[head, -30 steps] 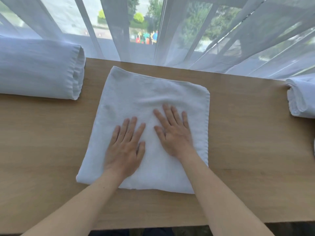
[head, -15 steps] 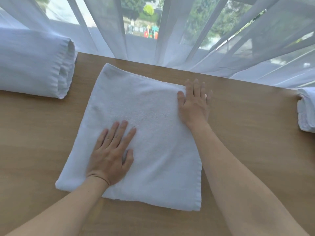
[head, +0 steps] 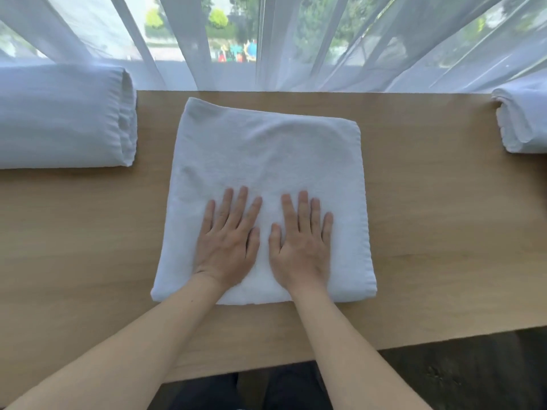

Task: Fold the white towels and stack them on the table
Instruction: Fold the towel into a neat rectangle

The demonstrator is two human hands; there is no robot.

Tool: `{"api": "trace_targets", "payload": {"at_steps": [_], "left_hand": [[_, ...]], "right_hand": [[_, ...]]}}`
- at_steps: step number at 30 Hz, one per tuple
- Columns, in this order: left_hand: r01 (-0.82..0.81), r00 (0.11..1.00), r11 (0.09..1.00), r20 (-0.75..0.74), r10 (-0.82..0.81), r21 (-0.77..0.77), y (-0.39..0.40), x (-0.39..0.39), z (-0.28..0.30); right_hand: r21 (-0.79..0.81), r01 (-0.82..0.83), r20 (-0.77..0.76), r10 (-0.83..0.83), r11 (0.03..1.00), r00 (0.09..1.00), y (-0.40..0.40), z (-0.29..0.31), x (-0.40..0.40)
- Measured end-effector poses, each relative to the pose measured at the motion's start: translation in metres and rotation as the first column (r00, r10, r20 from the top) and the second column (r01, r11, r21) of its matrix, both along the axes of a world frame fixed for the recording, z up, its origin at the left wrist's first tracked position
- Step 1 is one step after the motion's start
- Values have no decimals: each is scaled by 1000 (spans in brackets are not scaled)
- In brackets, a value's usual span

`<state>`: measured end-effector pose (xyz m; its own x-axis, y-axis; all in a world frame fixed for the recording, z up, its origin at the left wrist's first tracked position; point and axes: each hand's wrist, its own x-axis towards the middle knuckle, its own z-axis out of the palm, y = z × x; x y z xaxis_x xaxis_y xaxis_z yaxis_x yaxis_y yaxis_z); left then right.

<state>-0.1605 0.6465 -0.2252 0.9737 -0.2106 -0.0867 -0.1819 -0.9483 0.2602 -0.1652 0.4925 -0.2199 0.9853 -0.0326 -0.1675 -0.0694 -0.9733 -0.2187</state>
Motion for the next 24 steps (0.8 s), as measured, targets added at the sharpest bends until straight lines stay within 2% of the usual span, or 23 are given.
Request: {"api": "trace_targets", "payload": {"at_steps": [4,6,14,17,20,24], "left_hand": [[184,983,980,-34,-182,74,22,8,-4],[212,977,972,-44,-208,98,35,33,-3],[-18,998,997,-50,22,81,70,175,-5],[-62,996,995,-60,66,75,73,197,-4],[-84,994,994,-66,88,69,59,173,3],[127,988,992,-90,-128,-18,16,51,7]], "right_hand": [[-19,-1,58,2,1000,998,0,-7,-2],[-30,-4,88,7,1000,996,-1,-9,0],[-20,-22,190,25,1000,981,-2,-18,1],[-42,-23,186,31,999,982,-2,-18,2],[-51,-17,180,26,999,983,-3,-17,2],[-30,-1,207,7,1000,978,-1,-18,4]]}}
